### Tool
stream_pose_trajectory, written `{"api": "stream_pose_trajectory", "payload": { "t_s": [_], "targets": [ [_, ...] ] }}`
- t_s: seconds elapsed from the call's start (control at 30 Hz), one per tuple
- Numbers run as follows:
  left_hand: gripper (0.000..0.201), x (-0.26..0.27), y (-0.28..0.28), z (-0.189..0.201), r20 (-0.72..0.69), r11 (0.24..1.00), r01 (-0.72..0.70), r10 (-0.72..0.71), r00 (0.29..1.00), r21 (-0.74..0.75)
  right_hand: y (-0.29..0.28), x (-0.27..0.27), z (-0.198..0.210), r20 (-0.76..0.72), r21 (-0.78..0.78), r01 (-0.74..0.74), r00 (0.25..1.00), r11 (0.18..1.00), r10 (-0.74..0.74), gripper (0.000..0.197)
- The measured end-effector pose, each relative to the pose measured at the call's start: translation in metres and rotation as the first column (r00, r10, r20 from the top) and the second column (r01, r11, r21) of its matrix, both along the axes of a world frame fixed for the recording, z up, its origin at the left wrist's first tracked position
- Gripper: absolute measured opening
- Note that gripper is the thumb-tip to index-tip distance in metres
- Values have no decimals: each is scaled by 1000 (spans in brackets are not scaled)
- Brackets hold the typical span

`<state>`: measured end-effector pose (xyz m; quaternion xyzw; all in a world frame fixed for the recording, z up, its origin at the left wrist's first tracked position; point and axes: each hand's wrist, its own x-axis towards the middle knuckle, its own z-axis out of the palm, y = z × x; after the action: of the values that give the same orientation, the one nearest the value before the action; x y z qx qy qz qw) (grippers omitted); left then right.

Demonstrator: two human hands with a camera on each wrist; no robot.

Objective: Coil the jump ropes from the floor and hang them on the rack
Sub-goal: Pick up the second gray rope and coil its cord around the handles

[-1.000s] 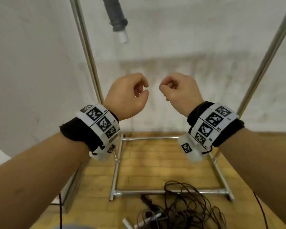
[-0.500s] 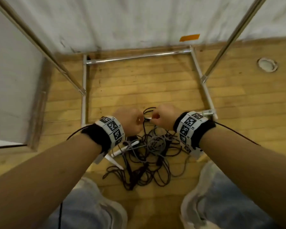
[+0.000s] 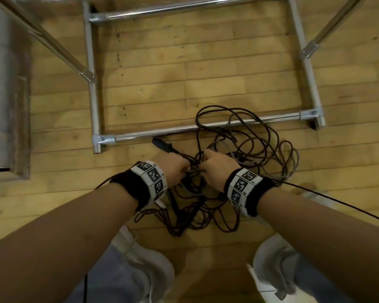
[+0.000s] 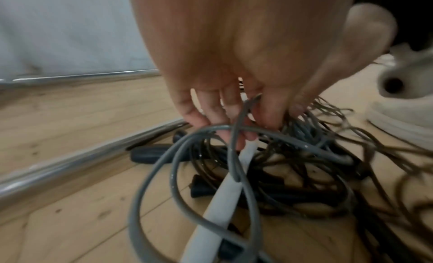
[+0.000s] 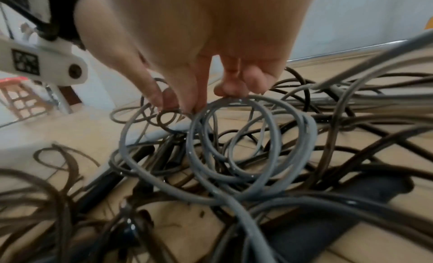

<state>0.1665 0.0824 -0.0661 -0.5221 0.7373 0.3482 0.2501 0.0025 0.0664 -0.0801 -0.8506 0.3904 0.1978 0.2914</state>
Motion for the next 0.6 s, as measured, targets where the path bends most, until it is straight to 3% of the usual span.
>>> {"api": "stream_pose_trajectory", "payload": {
  "t_s": [0.07, 0.13, 0.23, 0.33, 0.4, 0.5, 0.6],
  "targets": [
    [16, 13, -5, 2, -91, 972, -235, 234, 968, -1, 1, 1, -4, 92, -31, 94, 992, 995, -91, 26],
    [15, 25, -10, 5, -152, 930, -367, 360, 920, -15, 1, 0, -3, 185, -53, 179, 969, 983, -166, 26],
    [14, 39, -13, 7, -154, 910, -416, 410, 899, -3, -4, 0, 3, 267, -81, 325, 918, 942, -293, 23],
    [31, 51, -10, 9, -81, 912, -409, 411, 908, 38, -17, -4, 12, 310, -12, 572, 782, 820, -541, 17],
    [34, 58, -4, 8, -65, 896, -443, 444, 894, 39, -28, -9, 17, 293, 2, 652, 725, 759, -623, 15],
    [10, 60, 5, 4, -112, 820, -572, 568, 815, -8, -39, -15, 21, 259, -17, 729, 664, 684, -701, 22],
    [15, 54, 5, 4, -201, 719, -694, 686, 699, 41, -41, -11, 20, 276, -6, 793, 587, 609, -761, 21]
  ]
}}
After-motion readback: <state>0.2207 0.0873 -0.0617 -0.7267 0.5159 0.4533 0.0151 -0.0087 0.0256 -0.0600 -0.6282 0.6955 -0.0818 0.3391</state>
